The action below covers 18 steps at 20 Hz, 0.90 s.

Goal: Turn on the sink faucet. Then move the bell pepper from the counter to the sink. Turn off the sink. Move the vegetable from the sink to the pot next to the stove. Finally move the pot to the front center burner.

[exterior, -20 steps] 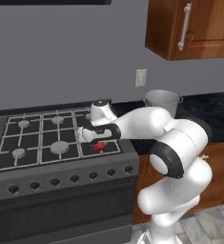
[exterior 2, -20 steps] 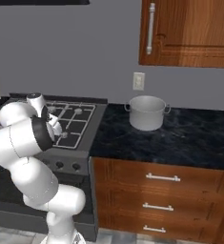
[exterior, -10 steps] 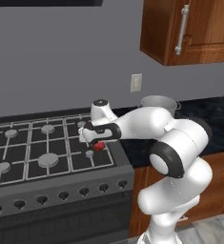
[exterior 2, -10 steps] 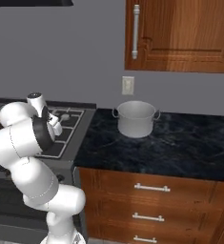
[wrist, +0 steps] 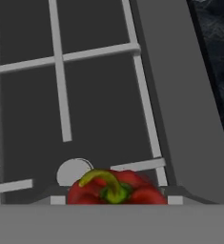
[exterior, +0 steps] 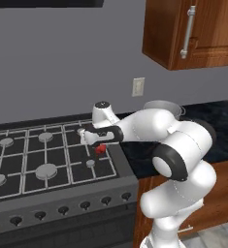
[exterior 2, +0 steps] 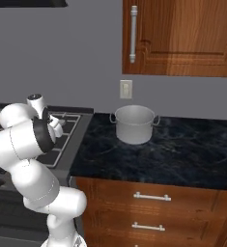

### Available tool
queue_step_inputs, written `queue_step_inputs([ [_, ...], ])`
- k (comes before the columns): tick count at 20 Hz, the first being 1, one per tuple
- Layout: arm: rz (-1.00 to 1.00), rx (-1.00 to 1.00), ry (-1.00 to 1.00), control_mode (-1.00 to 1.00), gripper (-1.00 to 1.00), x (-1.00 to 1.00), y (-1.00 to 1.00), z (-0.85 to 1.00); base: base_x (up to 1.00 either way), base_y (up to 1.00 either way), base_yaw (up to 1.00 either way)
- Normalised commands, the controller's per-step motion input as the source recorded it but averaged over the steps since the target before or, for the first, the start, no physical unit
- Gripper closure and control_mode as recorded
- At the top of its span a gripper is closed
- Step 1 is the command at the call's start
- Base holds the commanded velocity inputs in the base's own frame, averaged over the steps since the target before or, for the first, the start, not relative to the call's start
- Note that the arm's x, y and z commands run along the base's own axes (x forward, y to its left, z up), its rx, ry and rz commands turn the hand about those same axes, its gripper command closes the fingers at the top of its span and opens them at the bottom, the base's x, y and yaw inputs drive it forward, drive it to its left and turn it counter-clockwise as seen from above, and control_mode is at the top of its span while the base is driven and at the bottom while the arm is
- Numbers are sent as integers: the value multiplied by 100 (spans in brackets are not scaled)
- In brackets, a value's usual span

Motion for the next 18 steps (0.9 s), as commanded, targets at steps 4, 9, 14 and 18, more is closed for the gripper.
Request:
queue_step_inputs([
  [4, 0, 0, 0, 100, 100, 0, 0, 0, 28, 0, 0],
  [9, 0, 0, 0, 100, 100, 0, 0, 0, 31, 0, 1],
  [14, 0, 0, 0, 100, 100, 0, 0, 0, 36, 0, 4],
  [18, 0, 0, 0, 100, 100, 0, 0, 0, 41, 0, 8],
])
